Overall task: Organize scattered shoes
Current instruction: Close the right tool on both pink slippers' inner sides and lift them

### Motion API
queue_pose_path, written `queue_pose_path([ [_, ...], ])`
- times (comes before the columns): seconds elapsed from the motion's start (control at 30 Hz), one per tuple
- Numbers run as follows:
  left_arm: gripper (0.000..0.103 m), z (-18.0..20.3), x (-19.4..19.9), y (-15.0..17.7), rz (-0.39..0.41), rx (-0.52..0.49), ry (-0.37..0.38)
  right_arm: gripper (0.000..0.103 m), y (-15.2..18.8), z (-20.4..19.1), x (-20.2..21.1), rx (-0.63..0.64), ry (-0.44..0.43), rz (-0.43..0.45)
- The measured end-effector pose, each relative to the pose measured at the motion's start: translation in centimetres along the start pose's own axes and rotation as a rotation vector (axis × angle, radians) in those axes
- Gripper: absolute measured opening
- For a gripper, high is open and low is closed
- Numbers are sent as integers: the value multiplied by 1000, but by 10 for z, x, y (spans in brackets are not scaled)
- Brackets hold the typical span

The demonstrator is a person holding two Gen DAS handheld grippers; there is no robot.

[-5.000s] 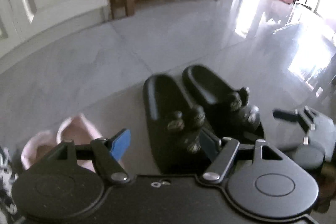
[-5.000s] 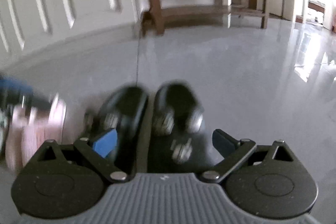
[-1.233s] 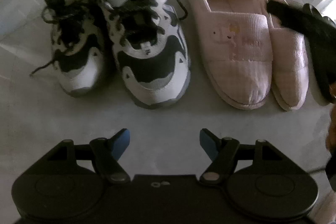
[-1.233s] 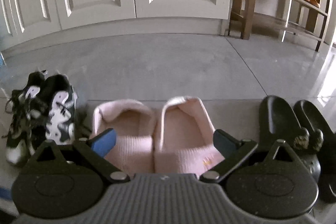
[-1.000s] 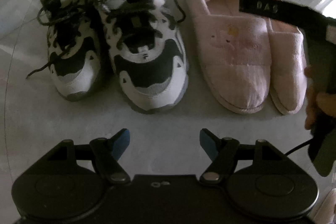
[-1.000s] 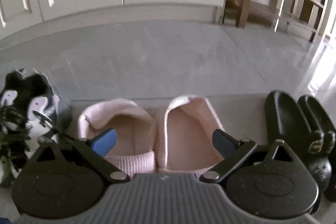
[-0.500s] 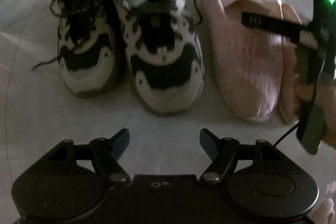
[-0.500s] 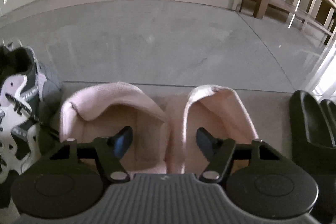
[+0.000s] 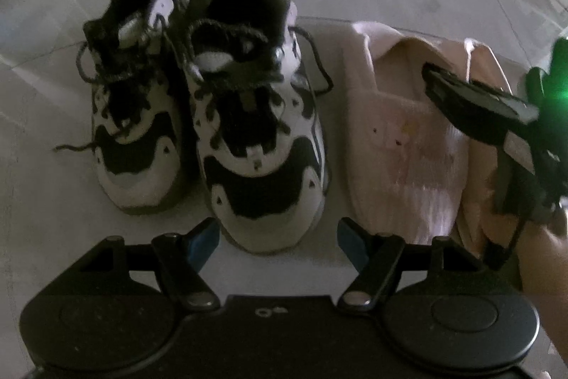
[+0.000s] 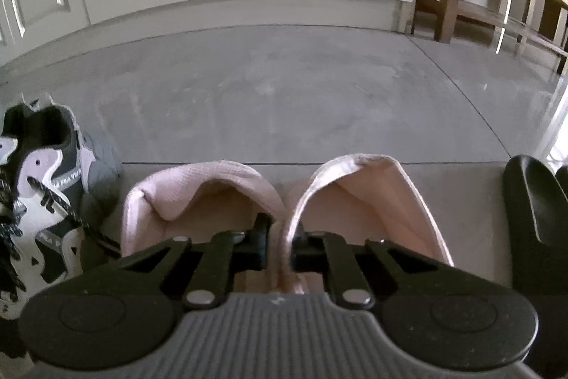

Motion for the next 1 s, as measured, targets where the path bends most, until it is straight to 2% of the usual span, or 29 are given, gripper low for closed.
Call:
queue_pose_path([
  [0.1, 74, -1, 2, -12, 23, -7, -20, 12, 1, 1, 6, -18, 4, 9],
  [0.23, 74, 4, 8, -34, 92, -35, -43, 12, 1, 4, 14, -37, 8, 18],
  [0.33, 74, 8, 10, -43, 115, -49, -40, 11, -3, 9, 22, -50, 13, 30],
  [0.73, 74, 36, 1, -45, 102, -164, 28, 11, -8, 31, 44, -67, 31, 55],
  [1.0, 74, 47, -12, -53, 96, -184, 40, 11, -11, 40, 51, -76, 46, 66],
])
Point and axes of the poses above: each gripper's, at about its wrist camera, not at the fingertips, and x roughly against the way its jaws point, z to its right, y to its underside, the point moved 7 cm from there along -x, roughly the way its jaws point, and after that the axes turned 7 degrees about z, right-handed, at the moved point
